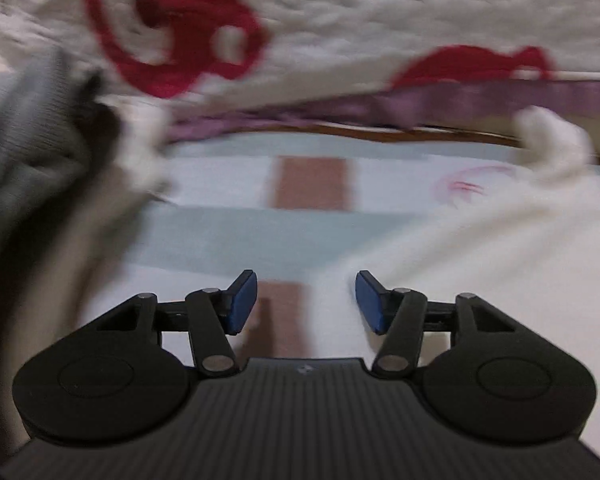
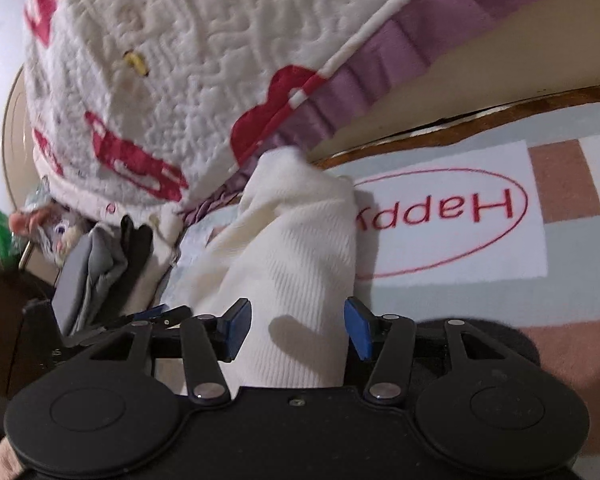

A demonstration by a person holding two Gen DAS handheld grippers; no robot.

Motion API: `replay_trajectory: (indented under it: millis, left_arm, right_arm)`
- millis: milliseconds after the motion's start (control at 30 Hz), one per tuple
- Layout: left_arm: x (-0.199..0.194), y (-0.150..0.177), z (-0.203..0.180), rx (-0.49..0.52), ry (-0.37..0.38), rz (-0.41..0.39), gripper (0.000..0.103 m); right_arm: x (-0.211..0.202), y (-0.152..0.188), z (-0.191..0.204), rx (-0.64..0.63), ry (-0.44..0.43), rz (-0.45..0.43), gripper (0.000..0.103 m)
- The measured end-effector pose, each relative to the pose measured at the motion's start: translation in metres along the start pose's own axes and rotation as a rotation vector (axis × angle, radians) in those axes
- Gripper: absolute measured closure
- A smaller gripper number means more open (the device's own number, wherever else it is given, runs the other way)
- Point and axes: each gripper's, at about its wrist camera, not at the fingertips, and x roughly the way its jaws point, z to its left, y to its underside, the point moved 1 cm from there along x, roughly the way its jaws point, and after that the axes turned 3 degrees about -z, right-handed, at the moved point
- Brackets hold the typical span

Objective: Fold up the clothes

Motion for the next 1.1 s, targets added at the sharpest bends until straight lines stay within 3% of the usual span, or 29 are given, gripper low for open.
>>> replay_trajectory:
  millis: [33,133,267,400,567,600,633,667,767,833,933,1000,1067,1100]
  left_arm:
    - [0.001,-0.006,0.005,-0.022,-0.037,0.000,0.049]
    - [-0.005,-0.029,0.014,-0.182,0.106,-0.002,0.048]
    - [-0.006,-0.062,-0.036,-0.126,0.356,0.013,0.043]
    - [0.005,-0.087,-0.107,0.002,0.516,0.053,0.035]
    - [0.049,-0.100,-0.158,0.125,0.438,0.125,0.036]
    - [0.056,-0.098,-0.162,0.140,0.445,0.135,0.047]
    - [0.062,-0.096,-0.164,0.157,0.449,0.150,0.089]
    - [0.064,-0.096,-0.161,0.168,0.452,0.168,0.095]
    - [0.052,-0.113,-0.140,-0.002,0.458,0.082,0.097]
    - [0.045,-0.124,-0.133,-0.040,0.443,0.030,0.097]
    - [0.042,-0.127,-0.143,0.040,0.397,-0.015,0.097]
    - [0.043,-0.124,-0.143,0.037,0.379,-0.032,0.097]
    - [0.044,-0.119,-0.142,0.026,0.387,-0.041,0.097]
    - [0.044,-0.116,-0.140,0.016,0.392,-0.039,0.097]
  right_arm:
    - [0.001,-0.001,-0.001,0.006,0.000,-0.001,0.046]
    - [0.006,-0.003,-0.005,0.017,0.003,0.008,0.046]
    - [0.011,0.001,-0.007,0.046,-0.030,0.023,0.046]
    - [0.012,0.014,-0.007,0.068,-0.076,0.025,0.046]
    - [-0.001,0.037,-0.008,0.046,-0.082,0.005,0.046]
    - [-0.002,0.040,-0.008,0.036,-0.079,0.007,0.046]
    - [-0.004,0.042,-0.008,0.025,-0.077,0.011,0.046]
    - [-0.004,0.043,-0.008,0.015,-0.077,0.017,0.046]
    - [-0.004,0.045,-0.008,0.015,-0.105,0.038,0.046]
    - [-0.004,0.053,-0.007,0.027,-0.115,0.058,0.044]
    - [-0.010,0.073,-0.001,-0.020,-0.121,0.036,0.044]
    - [-0.014,0.082,0.000,-0.025,-0.109,0.017,0.052]
    - [-0.020,0.089,0.005,-0.075,-0.090,-0.004,0.073]
    - [-0.024,0.092,0.007,-0.107,-0.076,-0.009,0.075]
